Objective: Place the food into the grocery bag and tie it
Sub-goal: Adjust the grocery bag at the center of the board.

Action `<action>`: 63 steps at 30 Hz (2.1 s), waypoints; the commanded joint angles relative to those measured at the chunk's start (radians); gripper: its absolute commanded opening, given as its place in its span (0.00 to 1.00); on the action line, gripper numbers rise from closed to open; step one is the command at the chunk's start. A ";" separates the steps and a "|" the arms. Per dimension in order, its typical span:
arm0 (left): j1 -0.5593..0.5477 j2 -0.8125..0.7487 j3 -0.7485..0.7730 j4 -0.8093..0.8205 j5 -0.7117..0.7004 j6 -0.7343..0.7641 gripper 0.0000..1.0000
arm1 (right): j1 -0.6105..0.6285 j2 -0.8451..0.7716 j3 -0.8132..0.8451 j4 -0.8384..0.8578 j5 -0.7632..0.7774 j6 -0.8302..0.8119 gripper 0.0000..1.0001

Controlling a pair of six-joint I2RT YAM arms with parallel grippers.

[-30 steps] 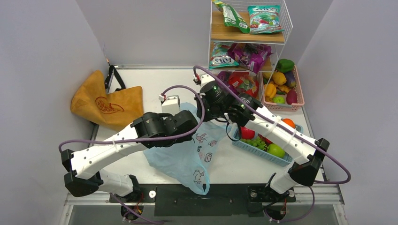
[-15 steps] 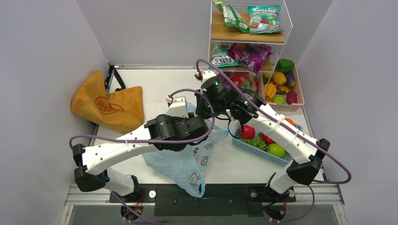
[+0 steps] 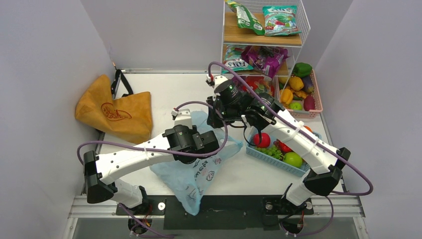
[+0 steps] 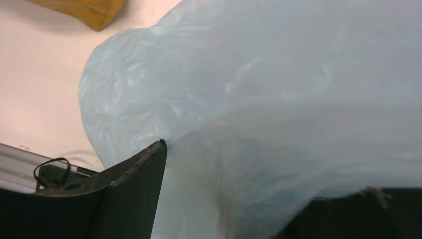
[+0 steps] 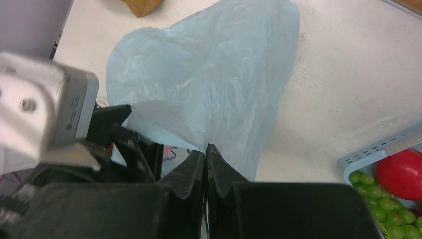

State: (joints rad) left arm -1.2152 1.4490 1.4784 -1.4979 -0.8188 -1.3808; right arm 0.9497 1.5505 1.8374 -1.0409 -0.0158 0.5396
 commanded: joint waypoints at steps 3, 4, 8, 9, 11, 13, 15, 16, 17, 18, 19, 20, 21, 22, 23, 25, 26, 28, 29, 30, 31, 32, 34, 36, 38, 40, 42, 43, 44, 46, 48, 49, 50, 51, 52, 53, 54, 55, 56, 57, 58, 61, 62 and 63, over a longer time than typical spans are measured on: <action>0.090 -0.107 -0.130 0.028 -0.016 0.058 0.43 | 0.002 0.013 0.049 -0.007 -0.055 -0.012 0.00; 0.103 -0.124 -0.138 0.038 -0.011 0.083 0.38 | 0.000 0.014 0.049 -0.008 -0.055 -0.015 0.00; 0.116 -0.171 -0.146 0.094 0.034 0.173 0.08 | -0.019 0.045 0.063 -0.007 -0.061 -0.045 0.00; 0.117 -0.177 -0.133 0.095 0.051 0.182 0.00 | -0.023 0.064 0.068 -0.006 -0.068 -0.059 0.00; 0.117 -0.192 -0.112 0.091 0.088 0.198 0.00 | -0.040 0.101 0.098 -0.001 -0.077 -0.082 0.00; 0.117 -0.214 -0.100 0.102 0.136 0.215 0.00 | -0.056 0.143 0.141 0.006 -0.081 -0.108 0.00; 0.118 -0.245 -0.099 0.126 0.187 0.226 0.00 | -0.072 0.182 0.194 0.014 -0.081 -0.131 0.00; 0.119 -0.274 -0.101 0.136 0.216 0.228 0.00 | -0.082 0.195 0.235 0.018 -0.082 -0.141 0.00; 0.119 -0.287 -0.107 0.157 0.227 0.228 0.00 | -0.090 0.222 0.257 0.018 -0.080 -0.163 0.00; 0.125 -0.316 -0.111 0.167 0.250 0.228 0.00 | -0.092 0.245 0.297 0.017 -0.074 -0.190 0.00; 0.139 -0.349 -0.126 0.193 0.260 0.227 0.00 | -0.098 0.255 0.335 0.018 -0.070 -0.206 0.00; 0.149 -0.366 -0.155 0.234 0.288 0.229 0.00 | -0.099 0.271 0.347 0.021 -0.049 -0.235 0.00; 0.177 -0.405 -0.174 0.259 0.307 0.240 0.00 | -0.100 0.277 0.363 0.024 -0.037 -0.250 0.00; 0.192 -0.424 -0.222 0.322 0.347 0.251 0.00 | -0.100 0.287 0.366 0.033 -0.019 -0.278 0.00; 0.228 -0.465 -0.247 0.356 0.374 0.270 0.00 | -0.099 0.292 0.368 0.038 -0.010 -0.290 0.00; 0.280 -0.519 -0.328 0.460 0.456 0.303 0.00 | -0.095 0.299 0.359 0.038 0.024 -0.320 0.00; 0.297 -0.533 -0.370 0.505 0.496 0.310 0.00 | -0.093 0.292 0.352 0.036 0.064 -0.332 0.00; 0.334 -0.556 -0.405 0.533 0.531 0.326 0.00 | -0.082 0.270 0.316 0.037 0.113 -0.347 0.02; 0.350 -0.560 -0.410 0.536 0.541 0.338 0.00 | -0.077 0.262 0.292 0.037 0.129 -0.349 0.09; 0.355 -0.559 -0.414 0.542 0.546 0.345 0.00 | -0.074 0.243 0.279 0.037 0.168 -0.348 0.27; 0.361 -0.550 -0.413 0.545 0.552 0.359 0.00 | -0.071 0.235 0.253 0.037 0.190 -0.347 0.36; 0.363 -0.543 -0.406 0.549 0.553 0.364 0.00 | -0.070 0.212 0.240 0.037 0.229 -0.339 0.57; 0.366 -0.510 -0.387 0.545 0.556 0.379 0.00 | -0.069 0.173 0.195 0.036 0.297 -0.316 0.70; 0.370 -0.470 -0.367 0.528 0.553 0.380 0.00 | -0.072 0.129 0.146 0.037 0.356 -0.286 0.74; 0.384 -0.425 -0.355 0.513 0.571 0.379 0.00 | -0.081 0.072 0.059 0.038 0.395 -0.252 0.75; 0.397 -0.386 -0.342 0.502 0.597 0.373 0.00 | -0.105 0.007 -0.017 0.039 0.403 -0.218 0.76; 0.405 -0.367 -0.341 0.505 0.620 0.361 0.00 | -0.141 -0.062 -0.084 0.041 0.374 -0.185 0.76; 0.407 -0.369 -0.352 0.517 0.622 0.359 0.00 | -0.156 -0.108 -0.108 0.043 0.358 -0.163 0.76; 0.408 -0.384 -0.359 0.527 0.621 0.354 0.00 | -0.186 -0.131 -0.152 0.043 0.353 -0.153 0.76; 0.413 -0.431 -0.409 0.598 0.669 0.376 0.00 | -0.224 -0.202 -0.219 0.048 0.362 -0.124 0.76; 0.431 -0.467 -0.456 0.671 0.708 0.419 0.00 | -0.252 -0.266 -0.288 0.052 0.392 -0.086 0.76; 0.448 -0.471 -0.461 0.672 0.710 0.432 0.00 | -0.267 -0.305 -0.331 0.055 0.401 -0.077 0.76; 0.456 -0.468 -0.457 0.662 0.705 0.456 0.00 | -0.275 -0.322 -0.350 0.058 0.413 -0.058 0.76; 0.477 -0.463 -0.445 0.632 0.702 0.466 0.00 | -0.291 -0.352 -0.387 0.060 0.415 -0.048 0.76; 0.489 -0.446 -0.430 0.616 0.701 0.492 0.00 | -0.299 -0.364 -0.404 0.063 0.413 -0.029 0.76; 0.512 -0.436 -0.420 0.585 0.704 0.505 0.00 | -0.319 -0.389 -0.439 0.064 0.412 -0.018 0.76; 0.523 -0.411 -0.398 0.572 0.711 0.538 0.00 | -0.330 -0.399 -0.456 0.064 0.402 0.004 0.76; 0.541 -0.398 -0.385 0.547 0.714 0.573 0.00 | -0.353 -0.422 -0.494 0.063 0.392 0.014 0.77; 0.546 -0.372 -0.358 0.522 0.713 0.589 0.00 | -0.365 -0.446 -0.511 0.054 0.376 0.034 0.78; 0.550 -0.348 -0.346 0.514 0.711 0.620 0.00 | -0.390 -0.458 -0.543 0.048 0.371 0.045 0.80; 0.551 -0.337 -0.326 0.504 0.710 0.636 0.00 | -0.401 -0.484 -0.561 0.033 0.364 0.063 0.82; 0.559 -0.307 -0.302 0.506 0.714 0.706 0.00 | -0.451 -0.525 -0.630 0.013 0.342 0.082 0.86; 0.562 -0.302 -0.294 0.511 0.716 0.718 0.00 | -0.462 -0.532 -0.640 0.008 0.330 0.094 0.86; 0.569 -0.293 -0.290 0.514 0.723 0.739 0.00 | -0.464 -0.533 -0.661 0.002 0.324 0.100 0.86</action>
State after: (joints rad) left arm -0.6640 1.1427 1.1210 -0.9737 -0.1177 -0.7624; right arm 0.5137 1.0622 1.2186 -1.0210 0.3355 0.5758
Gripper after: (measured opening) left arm 0.004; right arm 0.856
